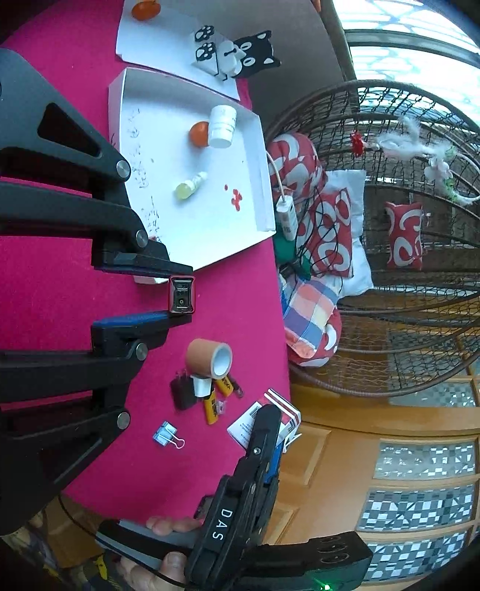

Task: Organize rigid objects
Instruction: 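Carry the red tag and medicine box over the white tray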

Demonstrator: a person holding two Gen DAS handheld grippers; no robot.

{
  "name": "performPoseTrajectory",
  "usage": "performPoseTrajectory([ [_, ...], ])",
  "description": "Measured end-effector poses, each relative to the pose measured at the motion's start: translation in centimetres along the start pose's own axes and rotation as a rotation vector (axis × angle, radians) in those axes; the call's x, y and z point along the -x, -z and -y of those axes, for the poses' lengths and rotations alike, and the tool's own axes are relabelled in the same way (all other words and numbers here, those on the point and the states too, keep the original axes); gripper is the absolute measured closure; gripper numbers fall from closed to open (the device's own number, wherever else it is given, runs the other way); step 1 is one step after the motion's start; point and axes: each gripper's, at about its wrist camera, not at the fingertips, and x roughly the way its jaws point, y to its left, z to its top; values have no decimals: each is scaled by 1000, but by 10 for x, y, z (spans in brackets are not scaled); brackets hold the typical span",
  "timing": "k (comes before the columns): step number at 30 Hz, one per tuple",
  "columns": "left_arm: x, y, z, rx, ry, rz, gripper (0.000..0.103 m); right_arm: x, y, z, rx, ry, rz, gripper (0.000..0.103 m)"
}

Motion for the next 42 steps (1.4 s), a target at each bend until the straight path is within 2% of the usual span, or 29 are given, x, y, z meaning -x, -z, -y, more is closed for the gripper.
performPoseTrajectory([
  [16,16,-2,-28,54,-28,45,87,-15,-15,-20,40,-29,-14,72],
  [29,30,-14,-86,112,-130,98,87,-52,-42,-53,101,-81,-33,72],
  [37,14,-33,-117,116,-194,98,87,-89,-56,-75,128,-100,-60,72],
  [42,-11,-53,-134,131,-192,85,87,-124,-60,-84,107,-101,-110,72],
])
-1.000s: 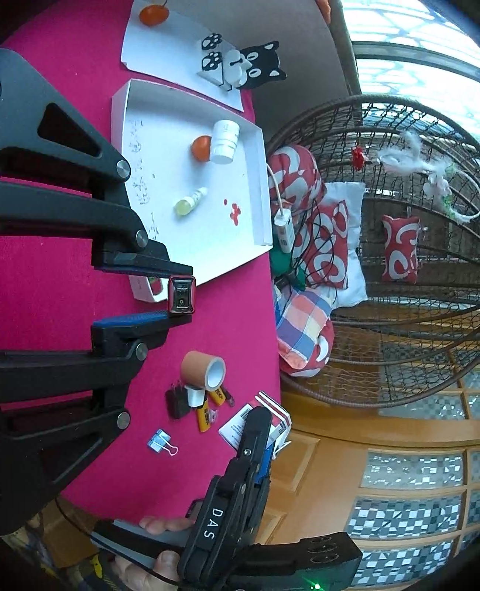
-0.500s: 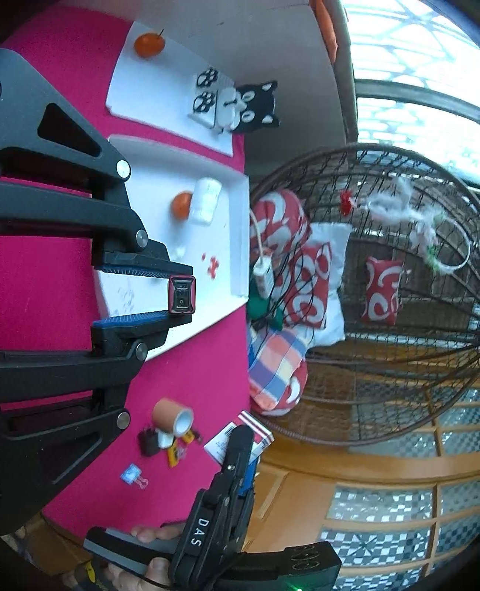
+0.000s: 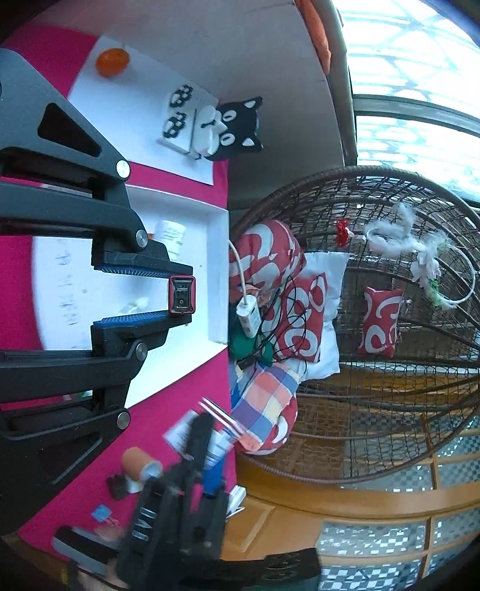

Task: Organize rigid objects
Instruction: 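Carry the red tag and medicine box over the white tray, then open both grippers to drop the red tag and medicine box into the tray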

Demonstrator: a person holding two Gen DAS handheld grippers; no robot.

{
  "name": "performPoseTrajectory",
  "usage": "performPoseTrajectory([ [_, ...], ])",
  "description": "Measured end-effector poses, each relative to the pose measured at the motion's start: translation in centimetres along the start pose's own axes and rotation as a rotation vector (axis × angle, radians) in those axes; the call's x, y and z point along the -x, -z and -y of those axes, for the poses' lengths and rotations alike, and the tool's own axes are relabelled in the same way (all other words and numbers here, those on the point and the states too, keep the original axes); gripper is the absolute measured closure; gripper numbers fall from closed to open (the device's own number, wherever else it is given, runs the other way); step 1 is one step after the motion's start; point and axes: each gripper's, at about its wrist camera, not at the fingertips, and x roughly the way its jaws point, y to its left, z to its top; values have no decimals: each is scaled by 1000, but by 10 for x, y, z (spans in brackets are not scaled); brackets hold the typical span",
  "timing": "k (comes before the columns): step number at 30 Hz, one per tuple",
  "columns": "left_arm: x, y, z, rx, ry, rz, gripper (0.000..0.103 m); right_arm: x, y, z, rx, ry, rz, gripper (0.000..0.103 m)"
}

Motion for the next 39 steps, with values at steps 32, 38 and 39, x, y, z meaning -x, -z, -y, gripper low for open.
performPoseTrajectory([
  [32,-119,-17,-42,161,-118,-100,0,-91,33,-23,22,108,-90,0],
  [38,-73,-16,-48,202,-149,30,0,-76,36,-23,-9,103,-64,0],
  [39,-62,-16,-49,217,-159,62,0,-73,36,-23,-14,100,-59,0],
])
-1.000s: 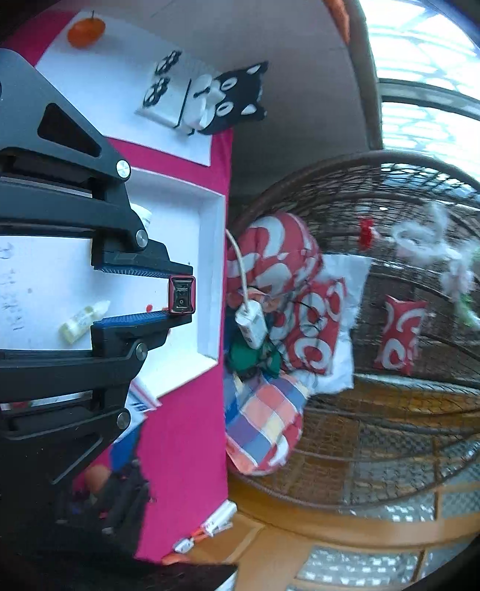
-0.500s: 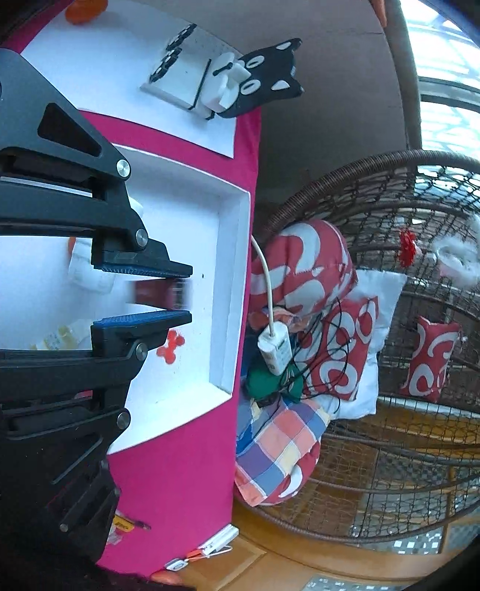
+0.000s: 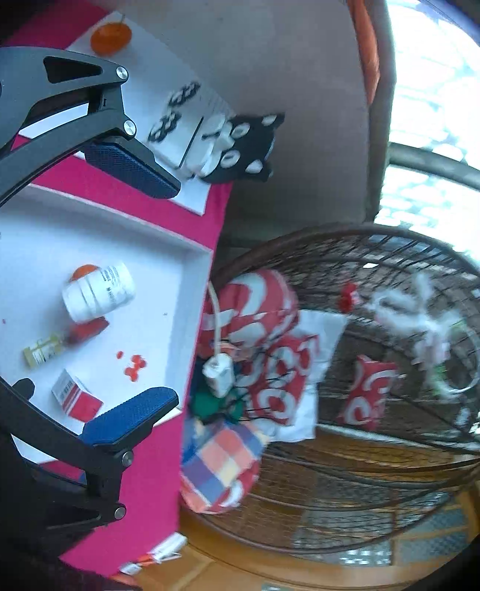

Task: Organize rigid objects
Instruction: 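Open both grippers to drop the red tag and medicine box into the tray, then move both open grippers back over the tape roll and lighters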

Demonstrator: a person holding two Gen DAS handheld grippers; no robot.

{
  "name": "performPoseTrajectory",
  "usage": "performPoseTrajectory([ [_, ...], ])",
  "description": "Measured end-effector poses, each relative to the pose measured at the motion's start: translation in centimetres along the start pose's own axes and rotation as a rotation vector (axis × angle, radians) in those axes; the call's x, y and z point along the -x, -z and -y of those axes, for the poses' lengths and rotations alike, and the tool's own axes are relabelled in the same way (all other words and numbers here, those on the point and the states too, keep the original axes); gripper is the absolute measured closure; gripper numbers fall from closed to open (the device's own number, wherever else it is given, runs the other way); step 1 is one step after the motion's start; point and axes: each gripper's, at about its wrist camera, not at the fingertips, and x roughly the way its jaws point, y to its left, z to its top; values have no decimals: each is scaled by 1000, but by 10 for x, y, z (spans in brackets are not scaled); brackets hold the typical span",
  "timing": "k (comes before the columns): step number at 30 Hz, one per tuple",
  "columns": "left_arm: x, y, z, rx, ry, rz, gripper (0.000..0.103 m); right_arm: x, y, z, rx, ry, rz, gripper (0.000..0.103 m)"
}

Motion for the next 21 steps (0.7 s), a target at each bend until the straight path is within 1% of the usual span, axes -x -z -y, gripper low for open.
performPoseTrajectory([
  [4,32,-4,-6,55,-10,87,0,14,-1,3,-20,-6,28,0],
  [8,56,-8,-6,95,6,142,0,26,-3,5,-33,-14,49,0],
  [12,70,-13,2,78,18,159,0,39,-2,10,-52,-23,73,0],
  [16,80,-13,17,57,62,169,0,54,1,25,-87,-19,95,0],
  [20,80,-7,39,22,120,139,0,74,9,52,-122,16,116,0],
  [21,79,-4,46,10,144,128,0,78,12,60,-133,28,116,0],
])
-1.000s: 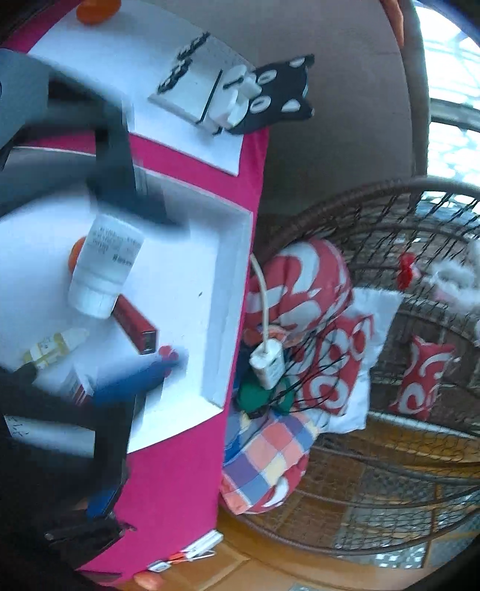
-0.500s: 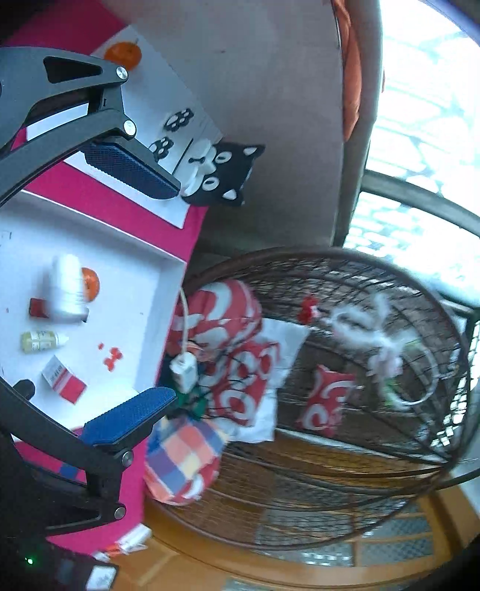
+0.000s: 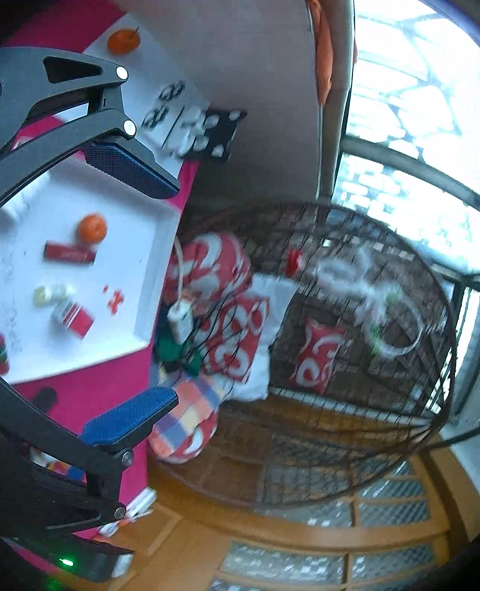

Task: Organize rigid objects
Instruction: 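Move both open grippers back over the tape roll and lighters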

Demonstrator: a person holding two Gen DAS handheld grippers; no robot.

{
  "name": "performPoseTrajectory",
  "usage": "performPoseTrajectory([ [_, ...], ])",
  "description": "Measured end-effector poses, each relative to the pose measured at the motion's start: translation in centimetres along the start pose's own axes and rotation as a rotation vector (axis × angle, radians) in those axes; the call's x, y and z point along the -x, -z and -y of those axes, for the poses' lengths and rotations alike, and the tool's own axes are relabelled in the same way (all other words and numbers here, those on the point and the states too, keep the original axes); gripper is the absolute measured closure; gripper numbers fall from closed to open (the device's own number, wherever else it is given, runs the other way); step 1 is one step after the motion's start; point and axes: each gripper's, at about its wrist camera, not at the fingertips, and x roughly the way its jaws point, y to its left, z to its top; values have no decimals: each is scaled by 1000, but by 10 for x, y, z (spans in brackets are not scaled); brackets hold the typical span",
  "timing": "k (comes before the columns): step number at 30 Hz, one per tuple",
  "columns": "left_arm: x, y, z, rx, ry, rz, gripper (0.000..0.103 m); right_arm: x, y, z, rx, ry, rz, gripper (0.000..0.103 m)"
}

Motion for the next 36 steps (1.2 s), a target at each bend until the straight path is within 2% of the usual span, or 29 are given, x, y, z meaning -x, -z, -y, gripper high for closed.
performPoseTrajectory([
  [2,-4,10,16,-21,56,-37,0,11,3,23,-38,35,3,0],
  [5,-20,28,46,-51,159,-142,0,29,7,66,-120,91,10,0],
  [9,-42,62,97,-107,292,-283,0,61,18,125,-229,211,48,0],
  [11,-47,76,117,-144,332,-296,0,72,26,145,-262,264,53,0],
  [13,-54,96,145,-217,367,-349,0,81,40,166,-289,325,45,0],
  [16,-66,120,179,-322,364,-401,0,90,57,187,-335,364,23,0],
  [19,-82,138,194,-375,347,-455,0,97,73,205,-389,373,1,0],
  [21,-93,150,200,-378,354,-492,0,100,80,214,-414,378,-4,0],
  [26,-111,164,216,-397,345,-517,1,108,87,225,-440,386,-5,0],
  [29,-119,168,220,-403,336,-530,11,106,88,228,-440,383,-10,0],
  [31,-124,170,215,-385,321,-548,12,104,89,230,-440,377,-19,0],
  [33,-127,170,207,-360,309,-561,20,100,92,231,-439,367,-36,0],
  [36,-125,166,198,-315,310,-556,20,89,96,232,-444,352,-79,0],
])
